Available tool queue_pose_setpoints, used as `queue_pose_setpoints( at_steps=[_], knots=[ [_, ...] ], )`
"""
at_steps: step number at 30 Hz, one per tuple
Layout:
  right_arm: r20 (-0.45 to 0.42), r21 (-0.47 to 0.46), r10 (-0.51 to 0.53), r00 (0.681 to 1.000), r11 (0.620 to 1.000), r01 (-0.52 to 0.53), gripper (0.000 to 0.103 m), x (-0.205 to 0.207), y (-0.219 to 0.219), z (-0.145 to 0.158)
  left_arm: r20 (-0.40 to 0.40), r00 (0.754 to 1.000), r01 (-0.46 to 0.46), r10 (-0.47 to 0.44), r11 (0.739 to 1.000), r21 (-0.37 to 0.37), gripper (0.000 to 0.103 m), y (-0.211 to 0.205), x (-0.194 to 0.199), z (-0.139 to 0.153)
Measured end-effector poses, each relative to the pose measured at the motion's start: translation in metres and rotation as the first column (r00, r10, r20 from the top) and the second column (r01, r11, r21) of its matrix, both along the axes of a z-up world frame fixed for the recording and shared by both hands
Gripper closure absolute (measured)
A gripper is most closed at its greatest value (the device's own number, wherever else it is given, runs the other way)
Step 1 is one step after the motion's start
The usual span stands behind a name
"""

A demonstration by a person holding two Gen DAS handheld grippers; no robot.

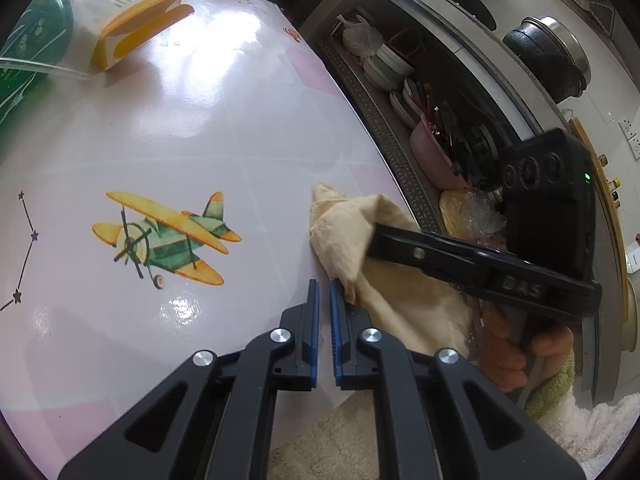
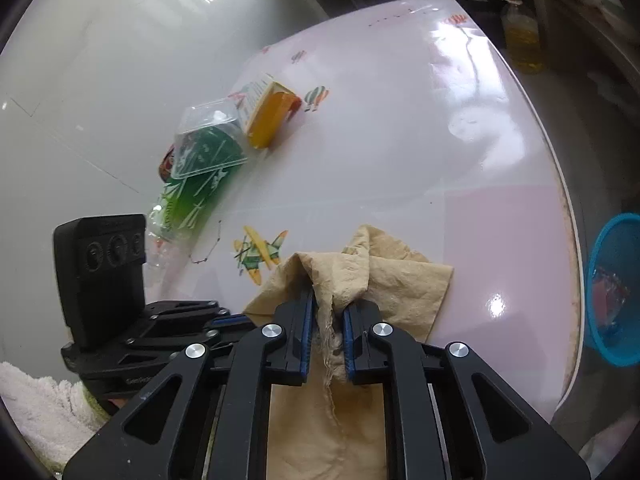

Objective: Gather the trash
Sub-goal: 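Grasp the beige cloth with the right tool and lift it off the table, then grasp the red snack bag with the left tool while the right tool holds the beige cloth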

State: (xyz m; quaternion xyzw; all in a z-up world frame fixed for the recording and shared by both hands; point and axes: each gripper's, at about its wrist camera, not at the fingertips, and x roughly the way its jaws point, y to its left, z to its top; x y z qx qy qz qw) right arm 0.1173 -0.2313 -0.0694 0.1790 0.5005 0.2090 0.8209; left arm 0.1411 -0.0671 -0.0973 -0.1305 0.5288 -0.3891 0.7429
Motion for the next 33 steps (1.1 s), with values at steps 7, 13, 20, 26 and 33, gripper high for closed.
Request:
queue_pose_setpoints(
  at_steps=[7,13,20,26,33],
  knots=[
    [0.068,-0.136,0.049,0.996,0.99,-0.039,0.078,0.002,0.016,0.001,0.008,1.0,-0.026,0.025,1.0,0.016,0.098,0.015,0.001,0.003],
    [0.127,-0.274,0.154,0.98,0.955,-0.114,0.035,-0.004,0.033,0.002,0.036,0.998,-0.054,0.054,0.998,0.018,0.098,0.037,-0.004,0.016],
    [0.164,-0.385,0.187,0.969,0.916,-0.112,0.041,-0.011,0.037,-0.002,0.114,0.988,-0.104,0.101,0.994,0.019,0.098,0.066,-0.011,0.045],
    [0.183,-0.441,0.125,0.975,0.897,-0.033,0.065,-0.01,0.032,-0.001,0.226,0.958,-0.189,0.177,0.981,0.033,0.098,0.107,-0.01,0.085],
    [0.205,-0.393,0.048,0.978,0.919,0.037,0.087,-0.004,0.027,-0.002,0.312,0.871,-0.407,0.379,0.913,0.028,0.08,0.179,0.015,0.122]
  ],
)
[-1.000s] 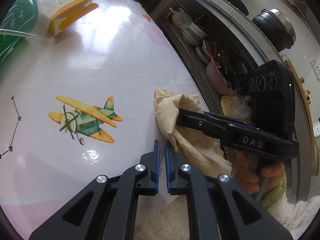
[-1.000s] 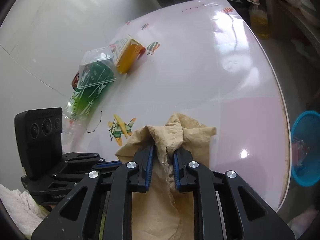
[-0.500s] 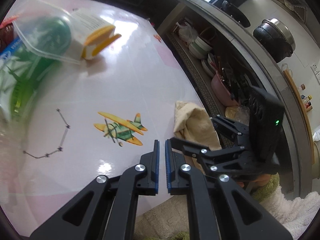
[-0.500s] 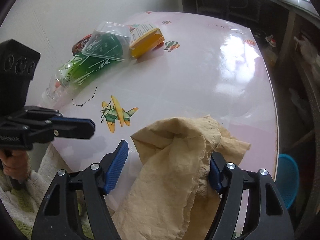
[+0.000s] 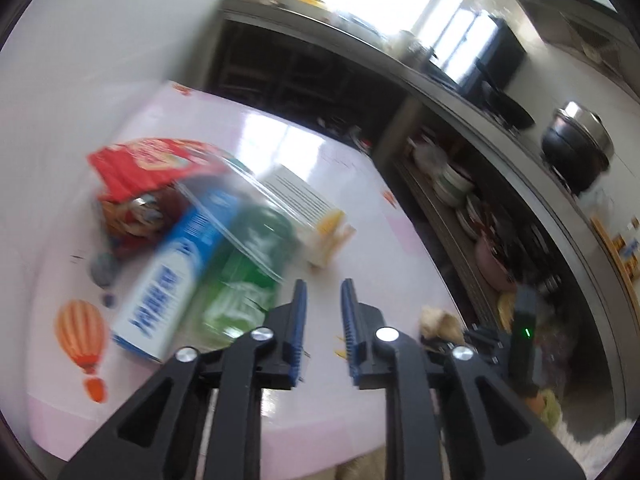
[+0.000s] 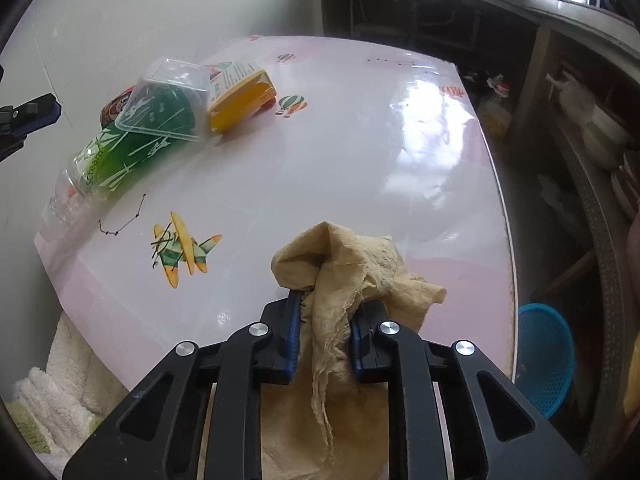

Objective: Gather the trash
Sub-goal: 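Grasp the red snack bag with the left tool while the right tool holds the beige cloth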

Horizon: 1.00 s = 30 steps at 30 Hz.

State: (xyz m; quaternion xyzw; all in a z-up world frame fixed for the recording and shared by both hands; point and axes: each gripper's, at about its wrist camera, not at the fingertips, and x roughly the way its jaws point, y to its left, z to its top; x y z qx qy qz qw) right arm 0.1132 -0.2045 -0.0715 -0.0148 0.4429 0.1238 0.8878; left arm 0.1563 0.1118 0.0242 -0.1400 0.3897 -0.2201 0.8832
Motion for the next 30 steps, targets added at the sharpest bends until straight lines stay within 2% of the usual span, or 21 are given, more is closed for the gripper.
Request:
queue_pose_setpoints(
  at_steps=[5,10,14,16,22,24,30],
  knots=[
    [0.013,0.028,0.001,1.0,1.0,-0.001,0.087,0.001,0.002,0.0,-0.056,0.981,-0.19,0.187,0.98,-0.064,0.058,0.054,0.038,0.001],
    [0.005,0.031,0.016,1.0,0.999,-0.016,0.087,0.001,0.001,0.0,-0.118,0.938,-0.335,0.327,0.941,-0.053,0.05,0.092,0.091,-0.005],
    [0.007,0.035,0.021,1.0,0.999,-0.022,0.087,0.001,0.001,0.0,-0.185,0.904,-0.396,0.386,0.918,-0.025,0.049,0.11,0.131,-0.02],
    [0.007,0.035,0.022,1.0,0.999,-0.022,0.087,0.0,0.002,0.0,-0.22,0.875,-0.446,0.432,0.895,-0.019,0.049,0.119,0.142,-0.027],
    [0.008,0.045,0.028,1.0,0.999,-0.029,0.087,0.001,0.001,0.0,-0.389,0.823,-0.485,0.414,0.869,-0.101,0.048,0.135,0.171,-0.057],
    [0.009,0.048,0.029,1.0,0.998,-0.029,0.087,0.001,0.001,0.0,-0.432,0.813,-0.489,0.391,0.861,-0.139,0.048,0.137,0.177,-0.065],
    [0.01,0.052,0.031,0.999,0.998,-0.031,0.087,0.001,0.0,0.0,-0.462,0.798,-0.524,0.388,0.824,-0.214,0.051,0.141,0.178,-0.073]
  ],
)
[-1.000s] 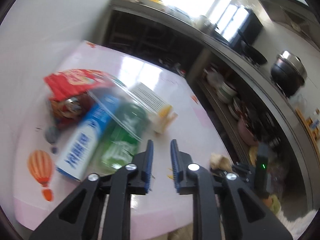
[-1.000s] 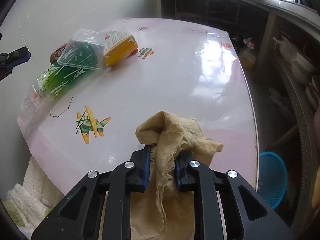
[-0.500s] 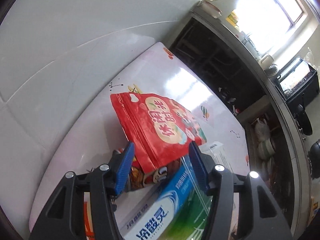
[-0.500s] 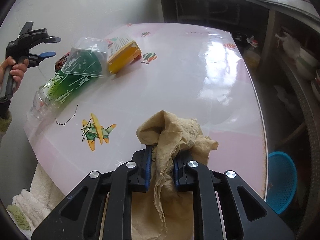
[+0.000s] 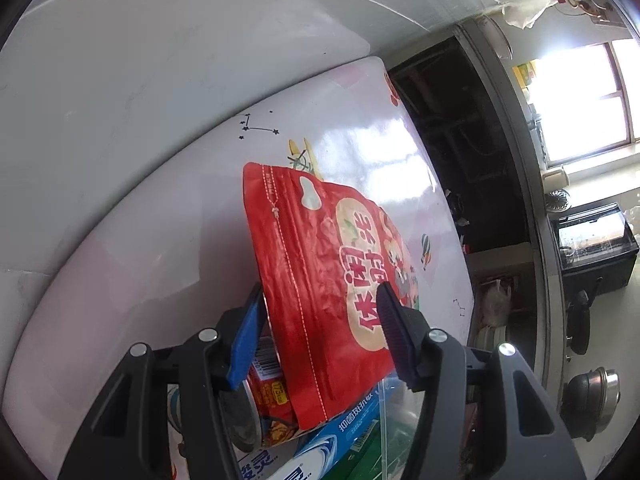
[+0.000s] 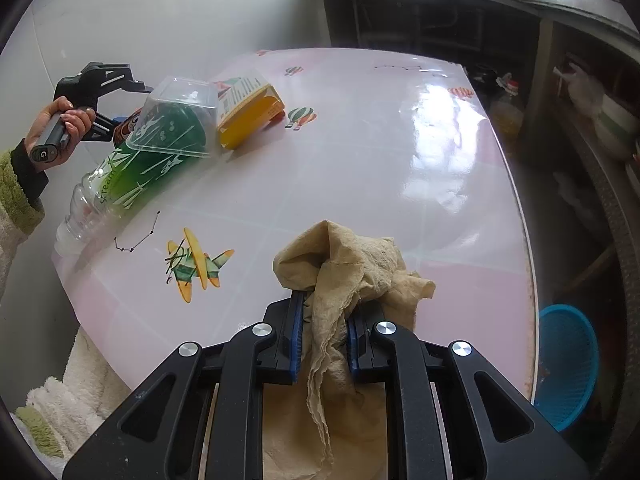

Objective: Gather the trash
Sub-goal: 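Grasp the red snack bag with the left tool while the right tool holds the beige cloth, then carry the red bag and beige cloth over the blue wastebasket and open both tools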

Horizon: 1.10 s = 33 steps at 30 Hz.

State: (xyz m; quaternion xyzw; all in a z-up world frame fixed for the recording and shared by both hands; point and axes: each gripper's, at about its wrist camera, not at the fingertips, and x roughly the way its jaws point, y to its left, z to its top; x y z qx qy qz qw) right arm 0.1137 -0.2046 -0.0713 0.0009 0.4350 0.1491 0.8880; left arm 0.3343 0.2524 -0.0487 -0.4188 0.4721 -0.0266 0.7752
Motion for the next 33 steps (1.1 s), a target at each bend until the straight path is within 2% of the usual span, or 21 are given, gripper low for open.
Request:
queue_pose_setpoints(
  at_steps=[5,12,16,19,24,29,33],
  knots=[
    [-0.001,0.001,-0.002,1.0,1.0,0.002,0.087,0.0,0.001,0.0,0.02,1.0,0.007,-0.007,1.0,-0.007,0.082,-0.006,0.0,0.002],
    [-0.001,0.005,-0.007,1.0,1.0,0.007,0.087,0.0,0.0,0.0,0.108,0.994,0.022,-0.025,0.999,0.029,0.099,-0.012,0.002,0.019],
    [0.0,0.003,-0.007,1.0,1.0,0.007,0.087,0.0,0.0,0.001,0.224,0.974,0.034,-0.04,0.999,0.028,0.101,-0.021,-0.001,0.043],
    [0.001,-0.001,-0.01,1.0,1.0,0.01,0.087,0.001,0.001,0.0,0.317,0.947,0.042,-0.055,0.998,0.049,0.102,-0.03,-0.003,0.063],
    [0.008,-0.004,-0.018,1.0,1.0,0.018,0.088,0.0,0.003,0.0,0.451,0.887,0.044,-0.096,0.991,0.125,0.102,-0.05,-0.012,0.103],
    [0.009,0.005,-0.035,0.999,0.999,0.035,0.092,0.001,0.002,0.0,0.549,0.817,0.064,-0.178,0.973,0.221,0.102,-0.075,-0.031,0.145],
    [0.009,0.013,-0.05,0.999,0.999,0.05,0.093,0.001,0.002,0.001,0.618,0.741,0.103,-0.262,0.954,0.281,0.102,-0.098,-0.055,0.177]
  ],
)
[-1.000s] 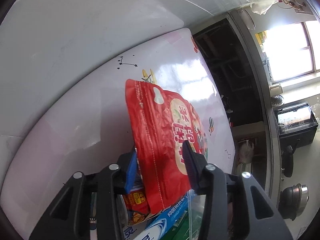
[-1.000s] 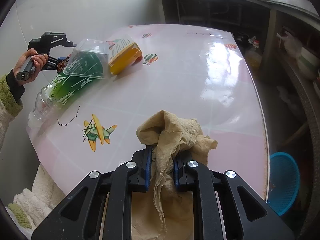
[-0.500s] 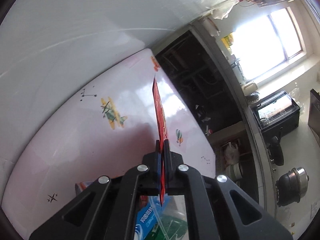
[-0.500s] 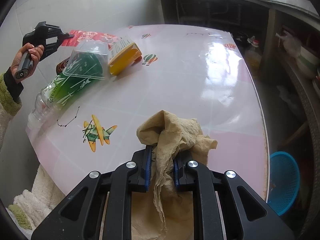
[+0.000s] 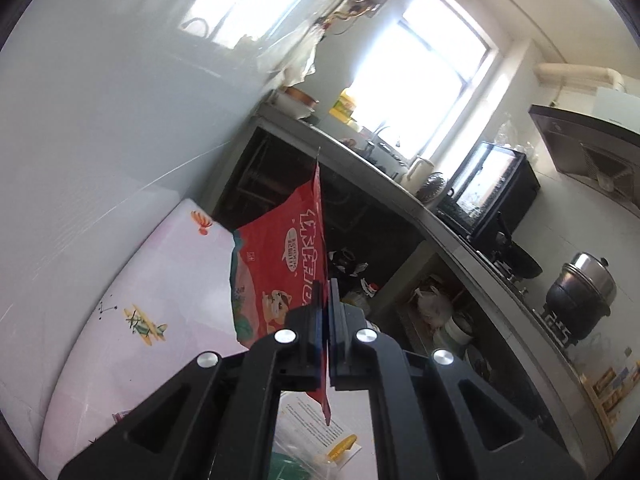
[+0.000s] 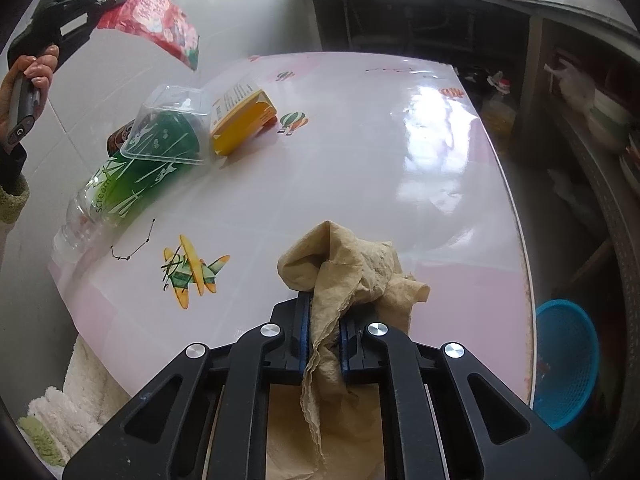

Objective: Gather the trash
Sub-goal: 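Carry the red bag and beige cloth over the blue wastebasket and open both tools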

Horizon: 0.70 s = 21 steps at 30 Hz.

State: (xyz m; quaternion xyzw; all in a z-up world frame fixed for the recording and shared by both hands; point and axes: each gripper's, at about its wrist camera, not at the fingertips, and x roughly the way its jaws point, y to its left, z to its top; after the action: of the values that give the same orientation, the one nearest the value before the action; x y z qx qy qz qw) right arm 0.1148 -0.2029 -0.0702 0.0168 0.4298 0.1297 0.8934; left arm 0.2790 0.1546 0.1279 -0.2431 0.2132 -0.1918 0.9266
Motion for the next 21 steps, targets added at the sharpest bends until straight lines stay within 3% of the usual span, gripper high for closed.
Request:
queue_pose_setpoints(
  at_steps=[6,11,18,21],
  knots=[
    [0.01,0.04,-0.042,0.999,0.998,0.042,0.094,-0.004,-0.006,0.008,0.105,0.98,0.166,-0.17,0.985,0.038,0.102,-0.044,-0.043,0.035],
    [0.031,0.082,-0.094,0.995,0.992,0.091,0.094,-0.012,-0.021,0.018,0.118,0.937,0.323,-0.329,0.944,0.068,0.102,-0.088,-0.075,0.042],
    [0.059,0.139,-0.218,0.974,0.968,0.208,0.094,-0.033,-0.063,0.031,0.044,0.843,0.533,-0.536,0.844,0.064,0.102,-0.173,-0.098,0.016],
    [0.064,0.148,-0.282,0.957,0.951,0.271,0.094,-0.046,-0.09,0.035,-0.005,0.792,0.61,-0.611,0.79,0.059,0.102,-0.217,-0.103,0.002]
  ],
)
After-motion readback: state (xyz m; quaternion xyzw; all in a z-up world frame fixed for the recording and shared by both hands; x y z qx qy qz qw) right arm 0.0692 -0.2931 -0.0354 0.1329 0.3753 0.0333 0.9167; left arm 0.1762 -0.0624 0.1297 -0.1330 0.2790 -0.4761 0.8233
